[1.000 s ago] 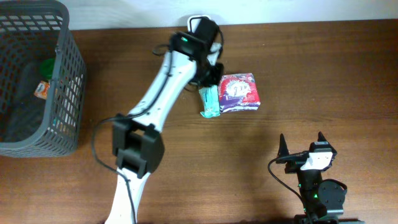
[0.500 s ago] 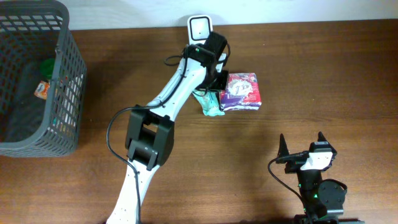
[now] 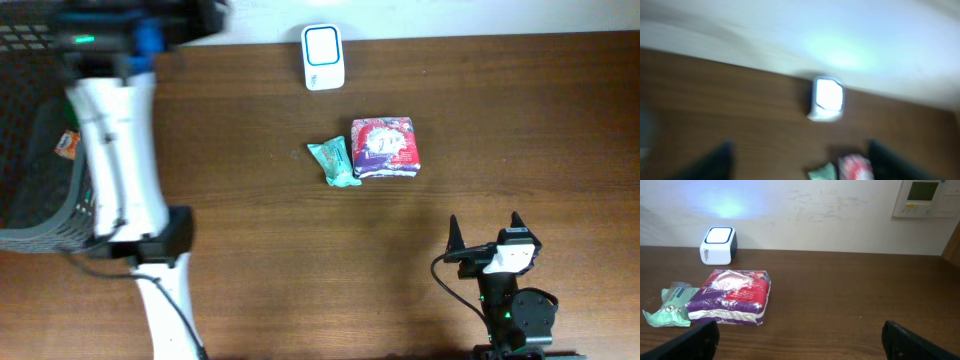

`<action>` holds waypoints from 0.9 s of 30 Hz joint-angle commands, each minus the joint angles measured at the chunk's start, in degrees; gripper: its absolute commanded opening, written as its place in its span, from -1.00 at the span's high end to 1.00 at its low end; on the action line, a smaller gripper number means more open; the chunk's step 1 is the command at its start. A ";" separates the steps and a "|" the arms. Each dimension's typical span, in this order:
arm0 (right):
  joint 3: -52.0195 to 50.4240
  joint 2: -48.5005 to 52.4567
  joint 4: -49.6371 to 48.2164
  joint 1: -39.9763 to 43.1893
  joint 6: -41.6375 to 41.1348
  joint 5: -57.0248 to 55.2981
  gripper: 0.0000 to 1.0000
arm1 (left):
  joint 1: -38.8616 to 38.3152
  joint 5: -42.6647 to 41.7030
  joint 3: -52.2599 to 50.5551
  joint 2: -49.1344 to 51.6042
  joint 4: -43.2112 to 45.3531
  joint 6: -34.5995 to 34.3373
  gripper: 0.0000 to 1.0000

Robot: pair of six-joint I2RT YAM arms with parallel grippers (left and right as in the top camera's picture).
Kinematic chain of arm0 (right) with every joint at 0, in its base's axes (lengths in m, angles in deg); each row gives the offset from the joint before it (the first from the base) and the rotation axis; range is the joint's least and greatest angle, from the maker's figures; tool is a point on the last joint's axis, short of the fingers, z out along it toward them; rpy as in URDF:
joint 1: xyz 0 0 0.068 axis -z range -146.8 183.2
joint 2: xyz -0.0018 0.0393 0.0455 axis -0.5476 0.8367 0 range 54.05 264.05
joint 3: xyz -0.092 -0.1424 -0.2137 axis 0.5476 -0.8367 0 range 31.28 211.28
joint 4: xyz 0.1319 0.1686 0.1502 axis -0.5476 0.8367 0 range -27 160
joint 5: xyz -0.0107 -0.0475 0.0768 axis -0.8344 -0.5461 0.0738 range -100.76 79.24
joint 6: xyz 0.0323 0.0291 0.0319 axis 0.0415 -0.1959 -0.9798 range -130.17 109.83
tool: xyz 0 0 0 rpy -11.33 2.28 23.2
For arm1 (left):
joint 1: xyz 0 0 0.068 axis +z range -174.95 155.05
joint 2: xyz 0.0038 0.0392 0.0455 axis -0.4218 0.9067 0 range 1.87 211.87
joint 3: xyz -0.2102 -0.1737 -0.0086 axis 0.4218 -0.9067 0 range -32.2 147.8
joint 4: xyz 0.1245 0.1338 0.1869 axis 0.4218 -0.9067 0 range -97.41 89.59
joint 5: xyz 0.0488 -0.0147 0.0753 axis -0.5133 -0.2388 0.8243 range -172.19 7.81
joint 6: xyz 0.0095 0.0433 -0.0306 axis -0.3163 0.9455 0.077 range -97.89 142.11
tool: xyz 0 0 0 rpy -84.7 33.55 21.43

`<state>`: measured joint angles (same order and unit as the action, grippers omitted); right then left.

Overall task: Scan the item barcode
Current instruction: 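Reach into the basket and grasp the small teal tissue packet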

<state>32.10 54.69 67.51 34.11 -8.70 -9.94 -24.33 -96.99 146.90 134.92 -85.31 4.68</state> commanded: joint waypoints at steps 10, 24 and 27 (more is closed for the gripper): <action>-0.50 -0.33 0.09 -0.52 -0.42 -0.87 -0.97 | 32.70 8.85 -13.90 -1.22 -8.15 0.11 -0.96; -0.50 -0.33 0.09 -0.52 -0.42 -0.87 -0.97 | 34.05 13.20 -51.28 1.95 -0.63 5.20 -0.63; -0.50 -0.33 0.09 -0.52 -0.42 -0.87 -0.97 | 34.05 18.67 -55.36 1.95 -0.63 5.35 -0.25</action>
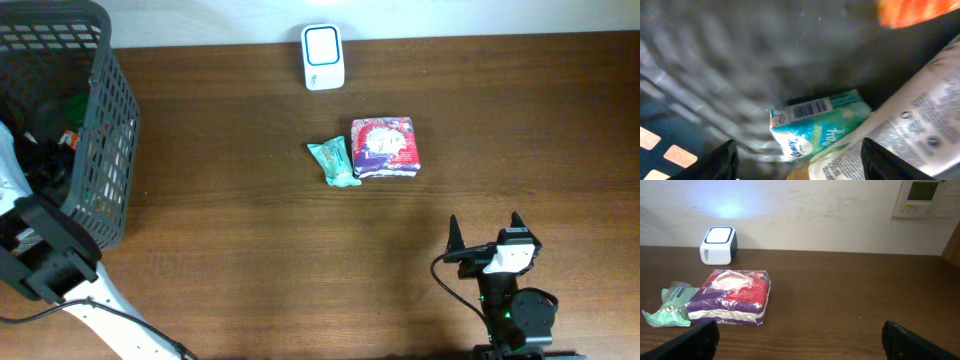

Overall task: Scan the item barcode
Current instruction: 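Reach into the basket and grasp the small teal tissue packet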

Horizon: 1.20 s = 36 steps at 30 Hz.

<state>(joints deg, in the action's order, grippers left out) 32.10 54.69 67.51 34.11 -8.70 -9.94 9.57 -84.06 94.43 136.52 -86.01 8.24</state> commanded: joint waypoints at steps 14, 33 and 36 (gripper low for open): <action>-0.50 -0.33 0.09 -0.52 -0.42 -0.87 -0.97 | 0.15 -1.64 -10.19 0.39 5.90 5.22 -0.31; -0.50 -0.33 0.09 -0.52 -0.42 -0.87 -0.98 | 6.19 -14.67 19.54 0.33 -3.74 2.60 1.00; -0.50 -0.33 0.09 -0.52 -0.42 -0.87 -0.98 | 7.56 -21.86 34.64 0.33 -7.67 2.58 1.00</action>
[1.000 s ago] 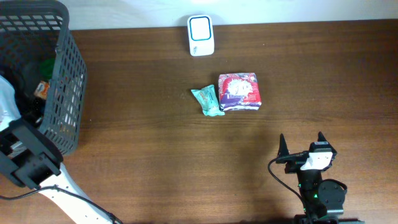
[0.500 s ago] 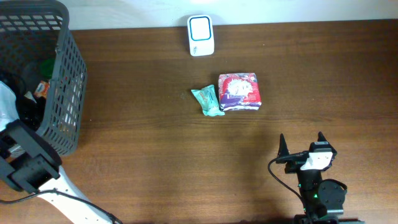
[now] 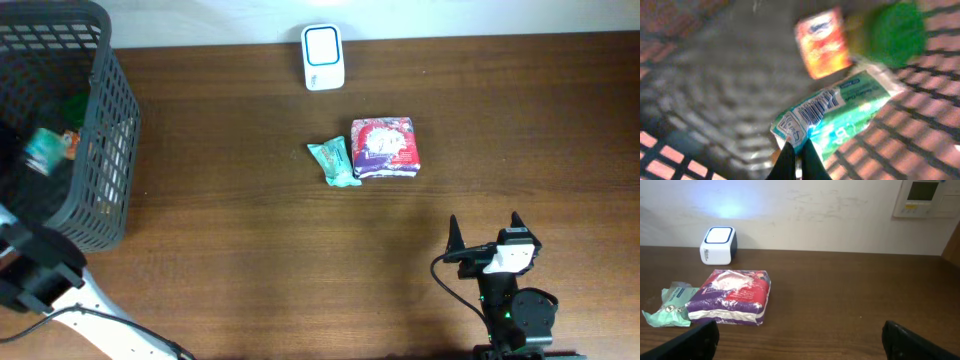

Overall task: Scan the item barcode
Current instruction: 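Reach into the basket and grasp the small teal tissue packet, then place the teal tissue packet on the table left of the wipes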

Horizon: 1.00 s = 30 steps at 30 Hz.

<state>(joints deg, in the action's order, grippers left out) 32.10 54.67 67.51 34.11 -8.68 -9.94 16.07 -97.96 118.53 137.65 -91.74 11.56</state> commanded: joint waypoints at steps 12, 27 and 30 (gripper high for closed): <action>-0.50 -0.31 0.09 -0.52 -0.44 -0.87 -0.97 | -3.91 -31.61 29.09 -7.93 -5.38 -11.26 1.00; -0.50 -0.31 0.09 -0.52 -0.44 -0.87 -0.97 | -53.11 20.06 13.88 -8.04 -5.35 -29.79 1.00; -0.50 -0.31 0.09 -0.52 -0.44 -0.87 -0.97 | -58.55 21.18 2.12 -8.04 -2.34 -34.42 1.00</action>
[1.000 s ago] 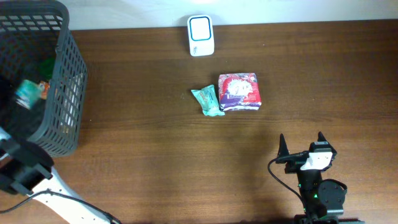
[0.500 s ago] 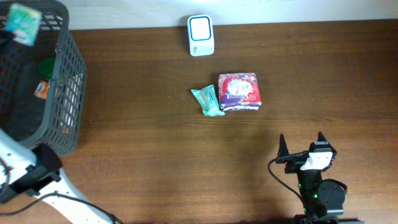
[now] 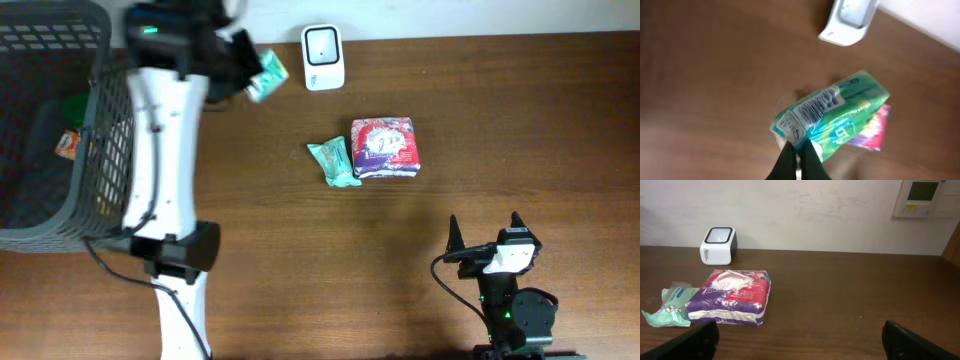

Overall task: Scan the item barcode
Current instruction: 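Place the teal tissue packet on the table left of the wipes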

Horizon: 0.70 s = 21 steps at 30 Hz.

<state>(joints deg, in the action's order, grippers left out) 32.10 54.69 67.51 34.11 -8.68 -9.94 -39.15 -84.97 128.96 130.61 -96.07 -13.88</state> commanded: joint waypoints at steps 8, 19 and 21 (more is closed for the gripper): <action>-0.50 -0.33 0.09 -0.52 -0.44 -0.87 -0.97 | -9.44 8.17 -41.79 -1.01 21.81 -24.44 1.00; -0.50 -0.33 0.09 -0.52 -0.44 -0.87 -0.97 | -11.13 5.20 -55.39 -0.92 39.50 -27.17 0.96; -0.50 -0.33 0.09 -0.52 -0.44 -0.87 -0.97 | -11.21 5.16 -55.36 -1.07 39.50 -25.86 0.99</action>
<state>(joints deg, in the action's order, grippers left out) 32.10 54.69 67.51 34.11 -8.70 -9.94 -49.59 -78.77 74.36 130.44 -56.64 -40.15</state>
